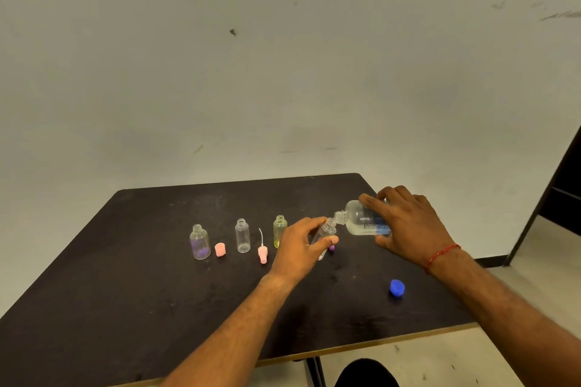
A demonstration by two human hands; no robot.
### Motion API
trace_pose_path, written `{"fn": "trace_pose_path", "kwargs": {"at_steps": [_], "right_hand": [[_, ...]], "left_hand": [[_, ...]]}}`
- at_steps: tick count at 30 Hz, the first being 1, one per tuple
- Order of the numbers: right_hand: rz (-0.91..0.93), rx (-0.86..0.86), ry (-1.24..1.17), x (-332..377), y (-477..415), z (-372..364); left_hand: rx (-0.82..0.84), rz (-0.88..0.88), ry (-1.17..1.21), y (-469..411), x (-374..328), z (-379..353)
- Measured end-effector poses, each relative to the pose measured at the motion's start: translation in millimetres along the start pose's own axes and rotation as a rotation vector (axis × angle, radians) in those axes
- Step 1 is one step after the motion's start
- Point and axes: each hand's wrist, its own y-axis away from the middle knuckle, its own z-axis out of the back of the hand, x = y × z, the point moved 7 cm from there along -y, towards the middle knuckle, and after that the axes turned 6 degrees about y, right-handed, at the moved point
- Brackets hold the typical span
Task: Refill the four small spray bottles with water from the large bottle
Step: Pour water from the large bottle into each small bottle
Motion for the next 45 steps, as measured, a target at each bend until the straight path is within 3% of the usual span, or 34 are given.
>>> {"fn": "trace_pose_path", "kwargs": {"at_steps": [12, 25, 45], "right_hand": [[-0.088, 0.04, -0.04, -1.5, 8.5, -17.5], [-0.453, -0.037, -0.678, -21.0, 33.1, -79.9], [-0.543, -0.1, -0.88, -16.9, 34.0, -109.0]], "left_hand": [[0.0, 0.0, 0.065, -6.7, 3.9, -6.2], [-0.042, 0.177, 0.035, -36.5, 46.0, -22.2], [-0.095, 0.349, -0.088, -69.5, 92.9, -31.3]]}}
